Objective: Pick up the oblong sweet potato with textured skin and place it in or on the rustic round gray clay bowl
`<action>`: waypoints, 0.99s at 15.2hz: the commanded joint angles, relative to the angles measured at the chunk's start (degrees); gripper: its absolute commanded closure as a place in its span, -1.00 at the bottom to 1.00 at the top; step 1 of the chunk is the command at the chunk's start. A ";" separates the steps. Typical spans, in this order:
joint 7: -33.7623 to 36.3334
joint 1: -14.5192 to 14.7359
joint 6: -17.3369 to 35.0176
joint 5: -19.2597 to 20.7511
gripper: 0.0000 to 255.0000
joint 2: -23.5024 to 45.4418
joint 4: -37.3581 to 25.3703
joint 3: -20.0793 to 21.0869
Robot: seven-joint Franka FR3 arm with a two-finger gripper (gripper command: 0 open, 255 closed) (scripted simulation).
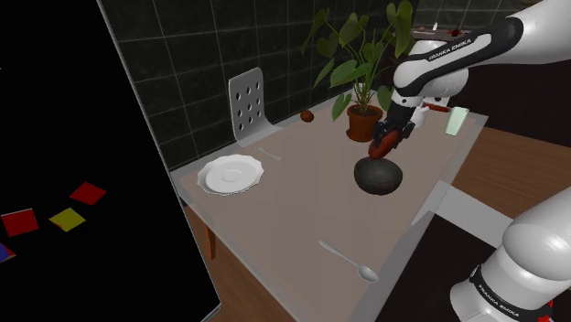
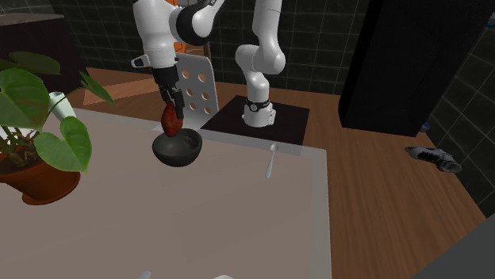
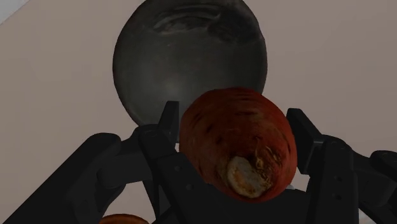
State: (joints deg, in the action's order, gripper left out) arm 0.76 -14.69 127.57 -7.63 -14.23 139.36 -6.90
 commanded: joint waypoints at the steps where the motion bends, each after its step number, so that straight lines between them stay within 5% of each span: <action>1: -1.54 -0.52 0.47 0.03 1.00 0.59 0.02 -0.90; 15: -5.00 0.29 12.58 -3.23 1.00 8.17 4.85 -1.35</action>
State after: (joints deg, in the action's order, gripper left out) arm -3.94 -14.54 139.04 -10.44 -6.88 143.97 -8.27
